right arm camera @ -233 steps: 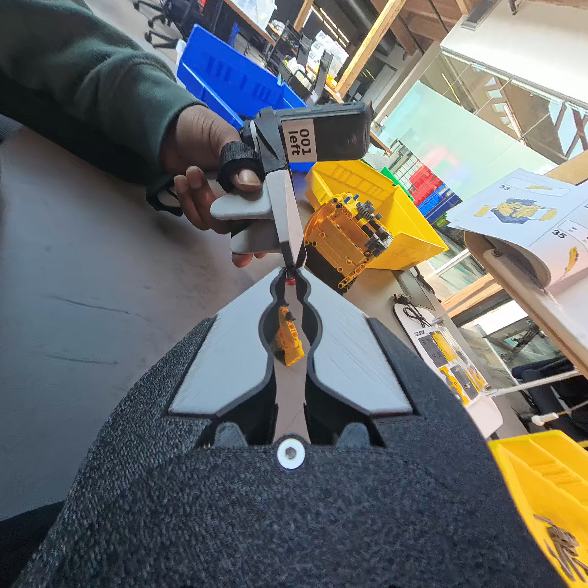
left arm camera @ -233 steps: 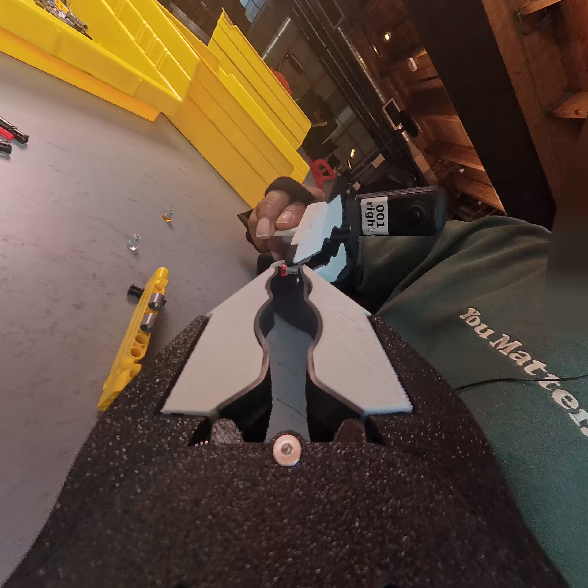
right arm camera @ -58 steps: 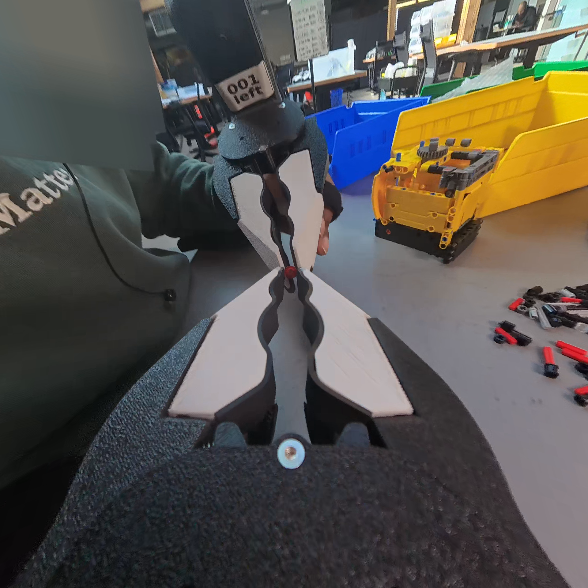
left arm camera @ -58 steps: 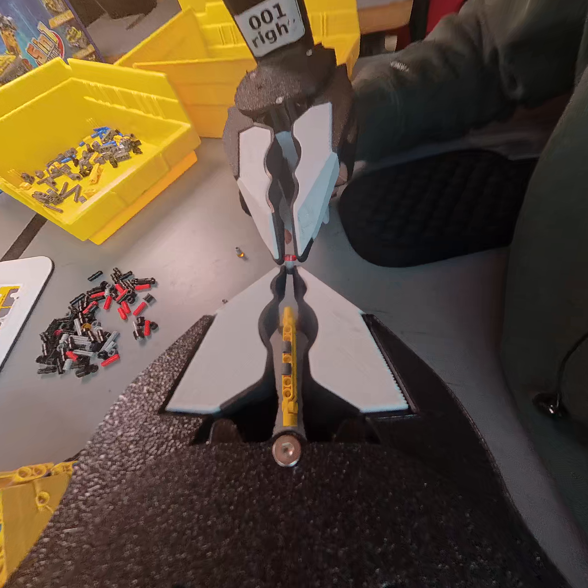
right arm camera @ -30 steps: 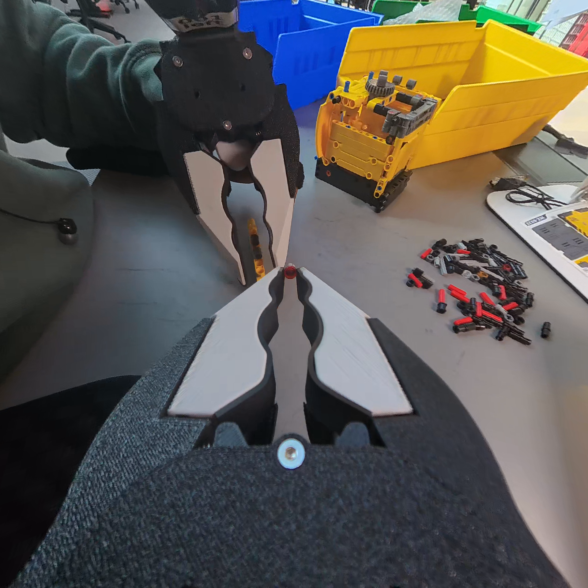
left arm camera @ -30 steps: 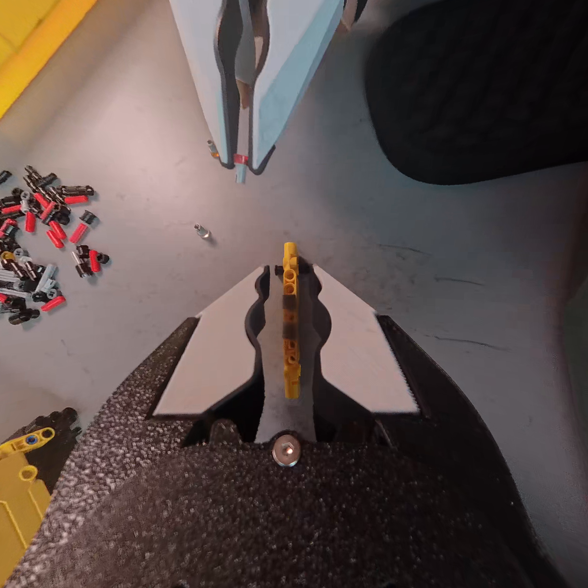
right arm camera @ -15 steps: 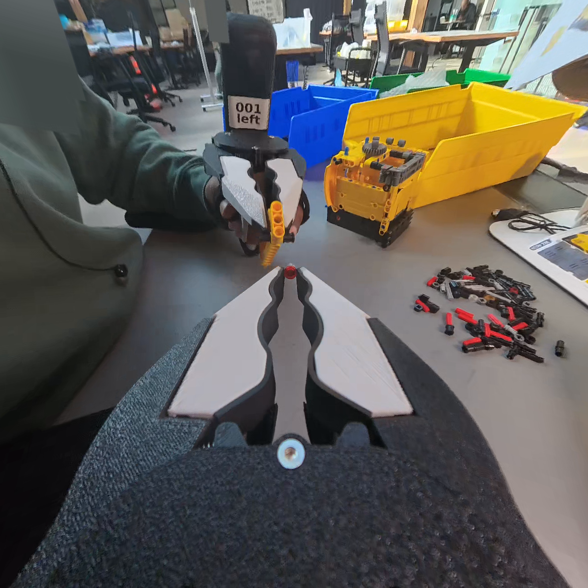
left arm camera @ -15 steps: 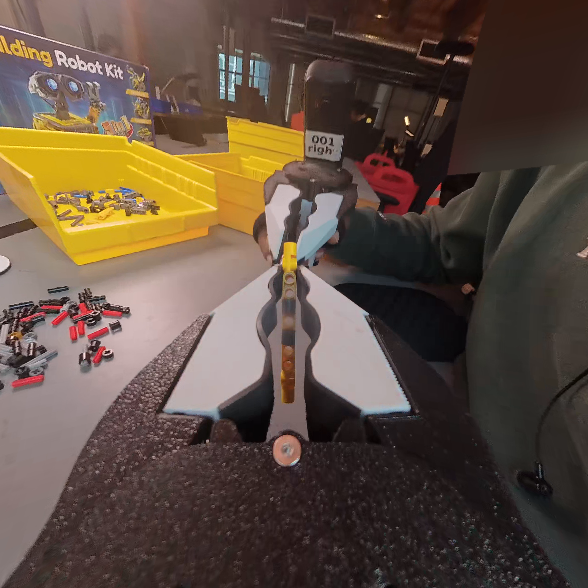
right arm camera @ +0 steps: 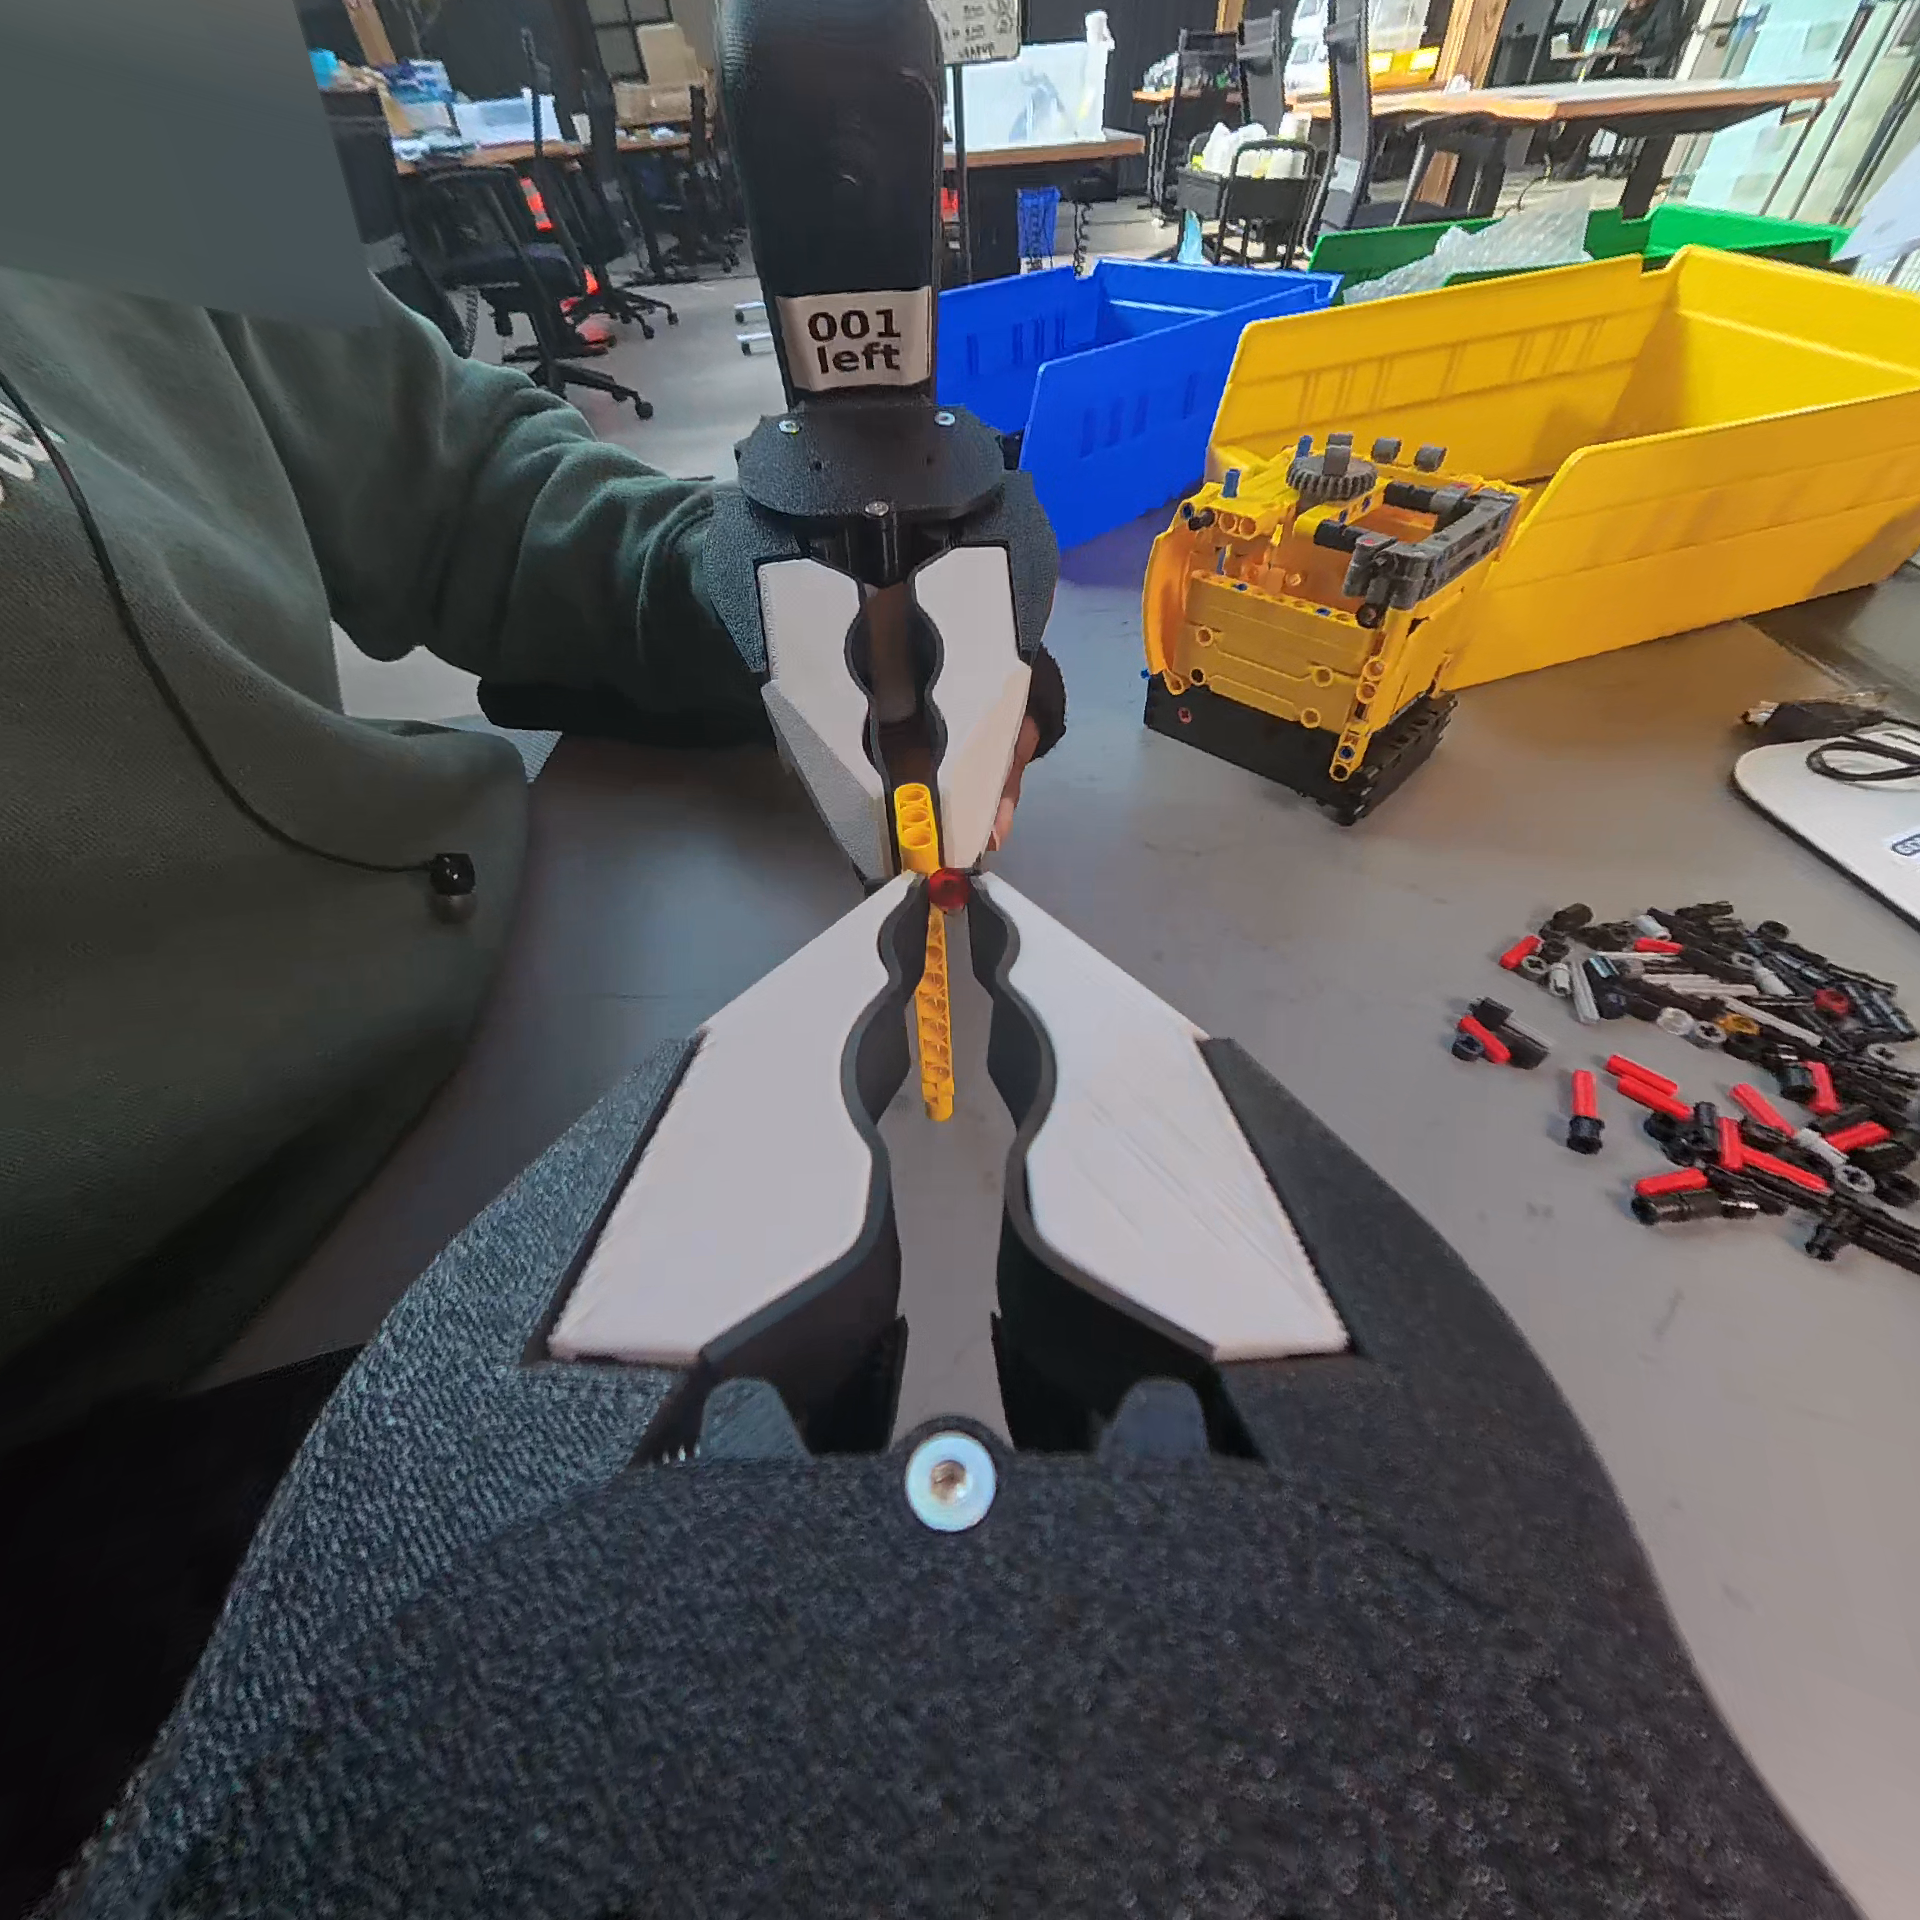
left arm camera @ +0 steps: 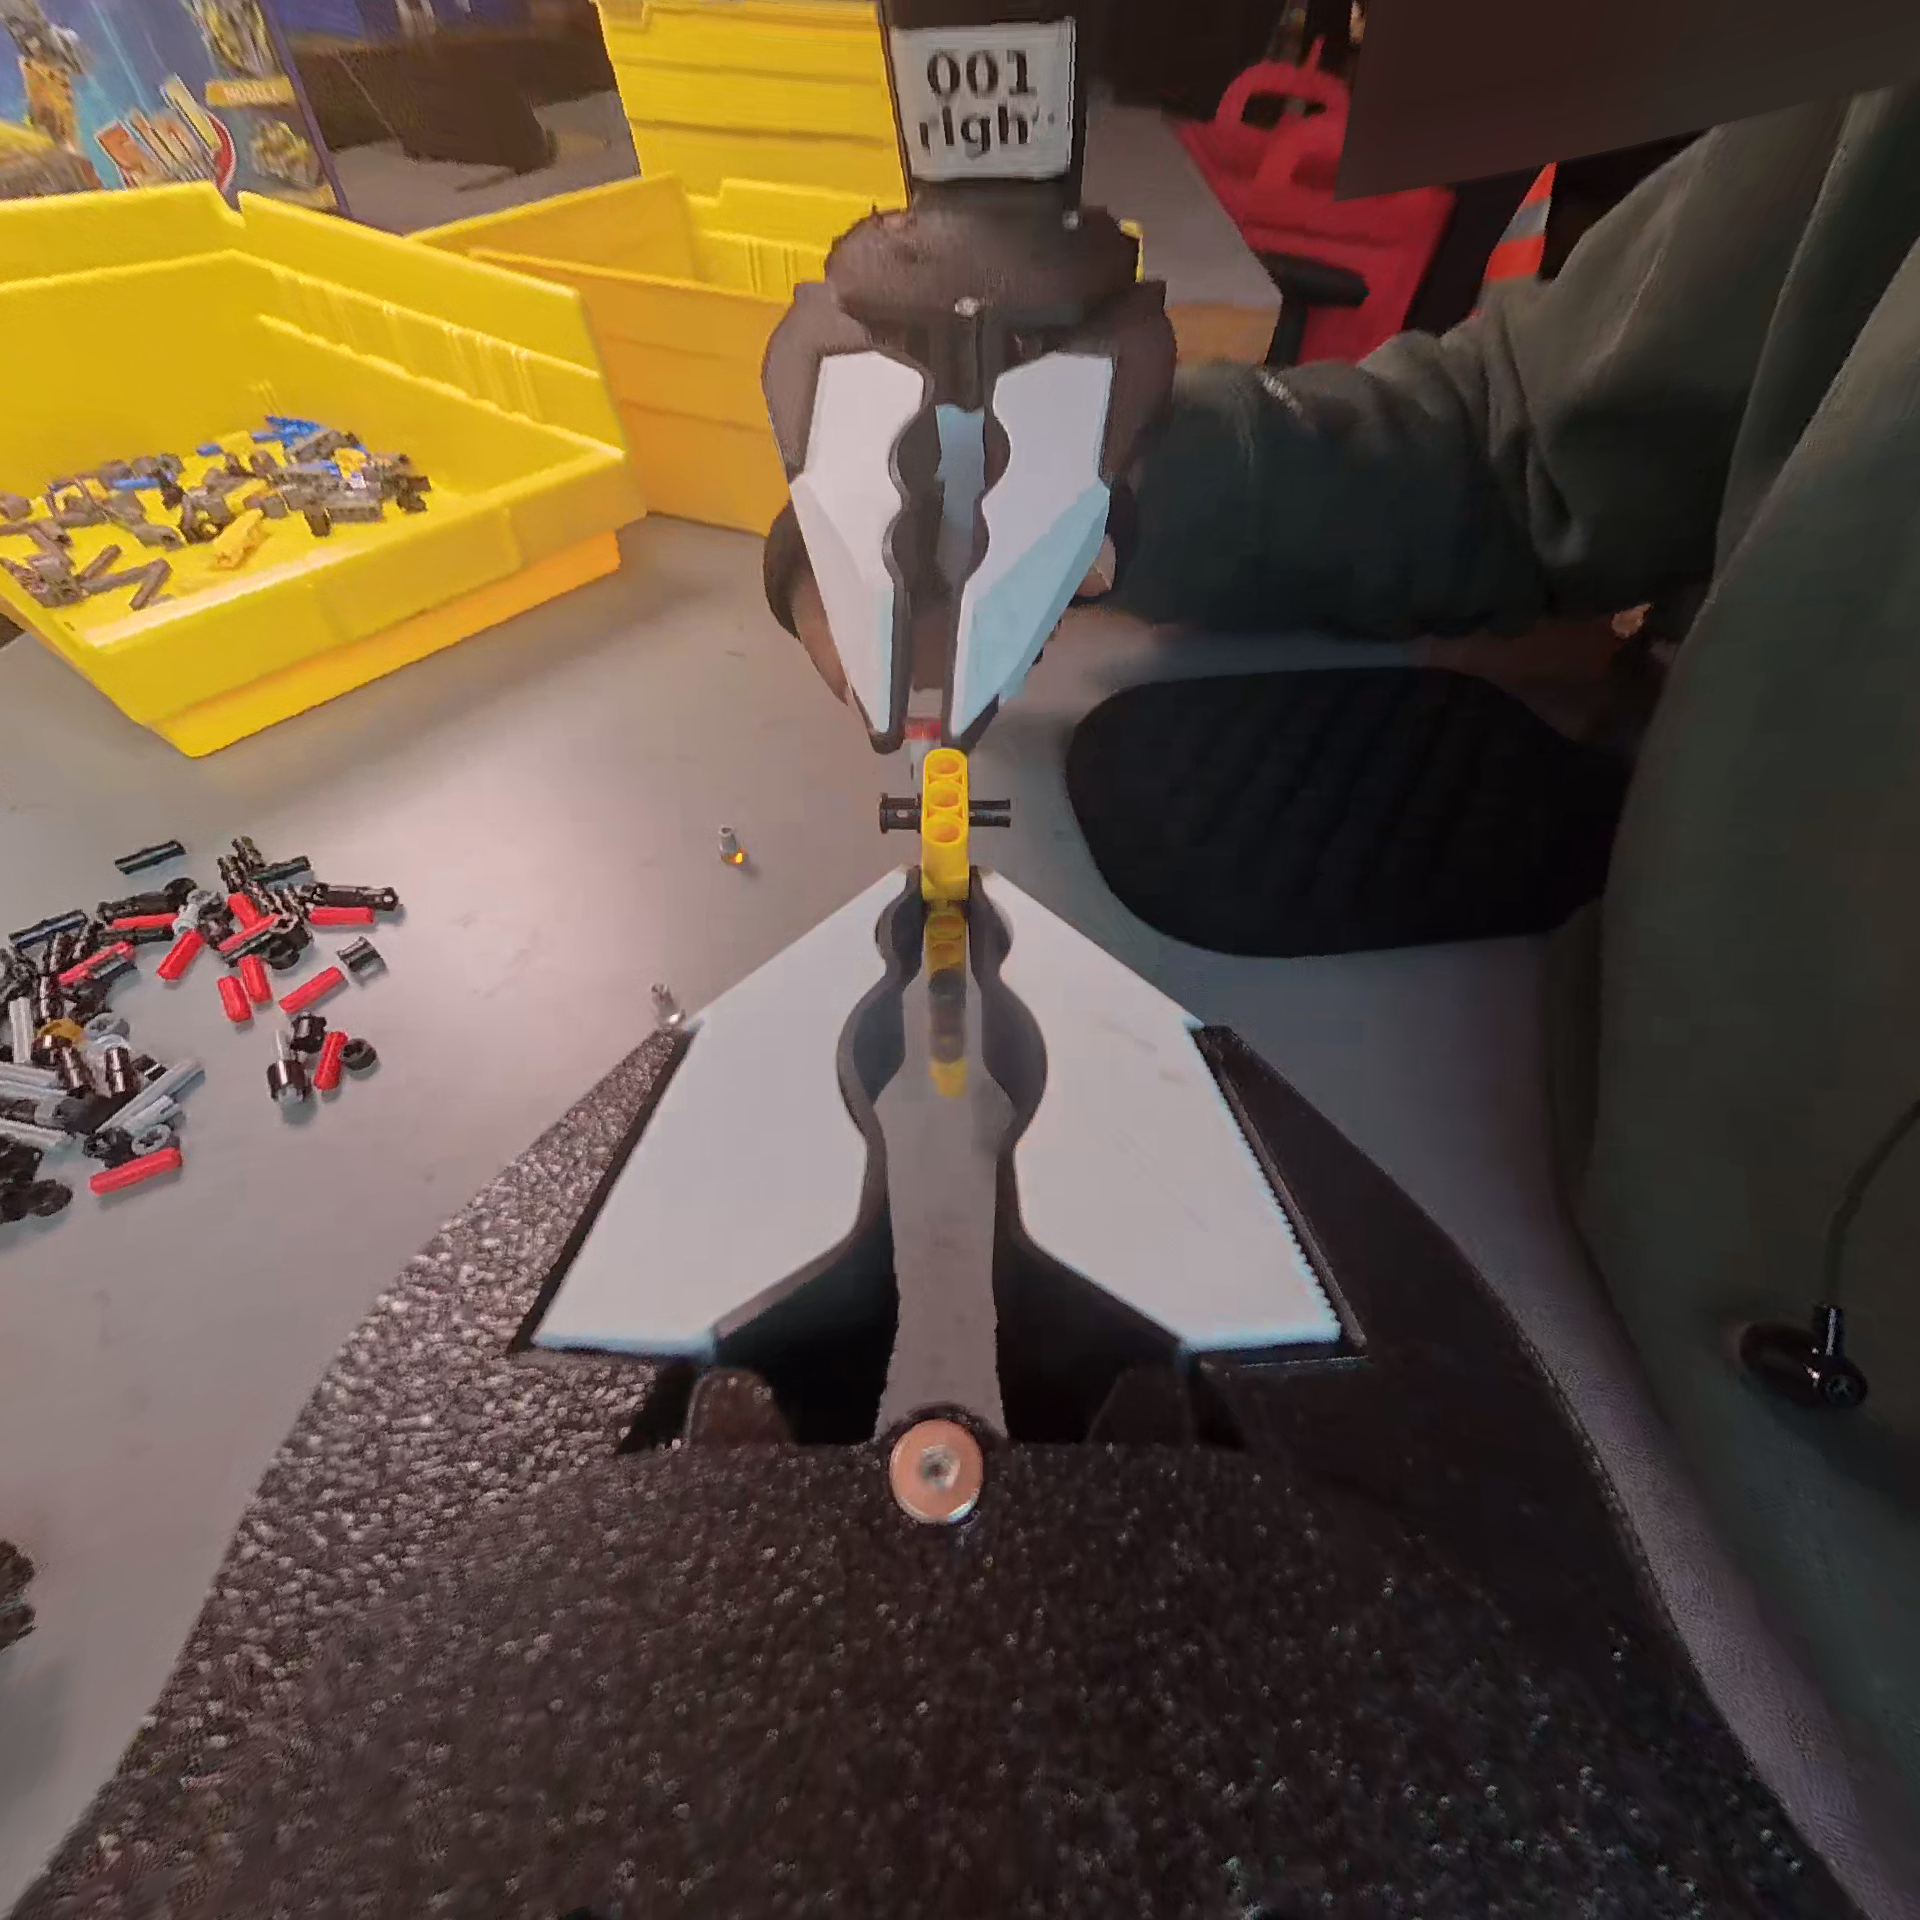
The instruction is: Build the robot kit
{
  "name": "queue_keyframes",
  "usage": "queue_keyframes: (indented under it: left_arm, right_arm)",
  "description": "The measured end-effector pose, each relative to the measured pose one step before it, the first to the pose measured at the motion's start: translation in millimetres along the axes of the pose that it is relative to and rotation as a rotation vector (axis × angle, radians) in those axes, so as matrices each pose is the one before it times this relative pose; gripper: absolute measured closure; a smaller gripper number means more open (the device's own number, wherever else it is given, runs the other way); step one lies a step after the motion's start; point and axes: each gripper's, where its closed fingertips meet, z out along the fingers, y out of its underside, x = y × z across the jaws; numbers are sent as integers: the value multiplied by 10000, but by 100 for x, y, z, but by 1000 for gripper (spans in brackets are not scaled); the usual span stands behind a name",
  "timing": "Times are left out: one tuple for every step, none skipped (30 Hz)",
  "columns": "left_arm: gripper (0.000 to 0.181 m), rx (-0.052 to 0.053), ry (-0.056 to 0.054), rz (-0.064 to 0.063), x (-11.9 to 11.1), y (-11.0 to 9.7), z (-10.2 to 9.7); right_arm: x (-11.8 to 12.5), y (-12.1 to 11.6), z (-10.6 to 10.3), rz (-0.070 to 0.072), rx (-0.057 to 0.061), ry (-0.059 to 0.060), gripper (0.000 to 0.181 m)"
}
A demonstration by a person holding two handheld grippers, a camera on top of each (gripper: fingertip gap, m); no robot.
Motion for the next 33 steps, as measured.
queue_keyframes:
  left_arm:
    - [174, -453, -38, 105, -33, 612, 73]
    - [174, -388, -25, 89, 17, 549, 111]
    - [174, -160, -11, 60, 63, 218, 94]
    - [174, -47, -14, 11, 37, 28, 34]
    - [174, -51, -10, 14, 2, 13, 0]
    - [174, -46, -39, 56, -52, 34, -37]
    - [174, -17, -38, 74, -34, 21, -55]
    - [174, -3, -33, 57, -9, 57, -50]
    - [174, -33, -41, 30, -39, 115, -9]
    - [172, -44, -27, 12, -32, 146, 24]
    - [171, -1, 19, -10, 18, 33, 26]
    - [170, 29, 48, -15, 72, -46, 8]
    - [169, 20, 28, 8, 47, -65, 0]
    - [169, -10, -28, 32, -36, -13, 2]
    - [169, -27, -35, 36, -37, 41, 21]
    - [169, -33, -4, 18, 3, 63, 36]
    - [169, -17, -5, 7, 11, 37, 30]
    - [169, -3, -12, 14, 4, 2, 26]
    - [168, -2, -4, 20, 7, -18, -5]
    - [166, 12, -2, 15, 2, -49, -18]
    - [165, 26, -5, -4, -20, -66, -37]
    - [165, 17, -7, -17, -25, -56, -62]
    - [165, 5, -15, -2, -36, -46, -56]
    - [165, 18, -17, 22, -11, -54, -49]
    - [165, 23, -17, 19, 9, -62, -19]
    - [165, 17, -5, 6, 32, -50, -7]
    - [165, 28, -5, 1, 32, -71, 14]
    - [166, 50, -12, 8, 37, -92, 6]
    - [167, 46, -2, 10, 30, -91, -11]
    - [169, 26, -7, 1, 10, -40, -26]
    - [172, 29, -30, 0, -36, -43, -26]
    - [174, 31, -34, 5, -55, -2, -25]
    - [174, 14, -14, -3, -41, 3, -16]
  right_arm:
    - [105, 50, -186, 35, -36, -8, 174]
    - [66, -3, -204, 36, -48, -35, 174]
    - [130, -46, -163, 3, -52, 23, 174]
    - [176, -68, -81, -29, -57, 86, 174]
    - [65, -18, 6, -23, -98, 38, 174]
    - [26, -11, 70, -34, -108, 43, 174]
    - [20, -72, 78, -59, -76, 61, 174]
    - [-66, -107, 90, -44, -51, 17, 174]
    - [-66, -119, 83, -9, -33, 2, 174]
    - [-16, -110, 73, -2, -30, 22, 174]
    - [-8, -80, 76, -16, -31, 13, 174]
    - [3, -94, 53, -18, -22, 14, 174]
    - [13, -82, 40, -12, -21, 15, 174]
    - [-23, -87, 20, -18, -20, -7, 174]
    - [-24, -99, 0, -22, -13, -10, 174]
    - [-18, -74, -8, -16, -15, -7, 174]
    - [-43, -65, -15, -10, -11, -25, 174]
    - [-62, -74, -18, -1, 5, -43, 174]
    - [-52, -55, -8, 17, -24, -40, 174]
    - [-45, -38, 20, -7, -45, -32, 174]
    - [-110, -35, 48, -20, -83, -70, 174]
    - [-171, -37, 111, -21, -128, -100, 174]
    - [-133, -64, 142, -55, -162, -65, 174]
    - [-211, -62, 165, -72, -204, -111, 174]
    - [-219, -89, 180, -55, -233, -122, 174]
    - [-81, -59, 204, -54, -282, -50, 175]
    - [-65, -5, 213, -75, -313, -58, 174]
    - [-70, -9, 228, -58, -294, -74, 174]
    - [-47, 47, 241, -20, -298, -75, 174]
    - [-37, 94, 256, 2, -293, -89, 174]
    - [-87, 126, 249, 0, -270, -122, 175]
    - [31, 167, 250, -5, -255, -51, 175]
    - [155, 179, 210, -2, -214, 24, 174]
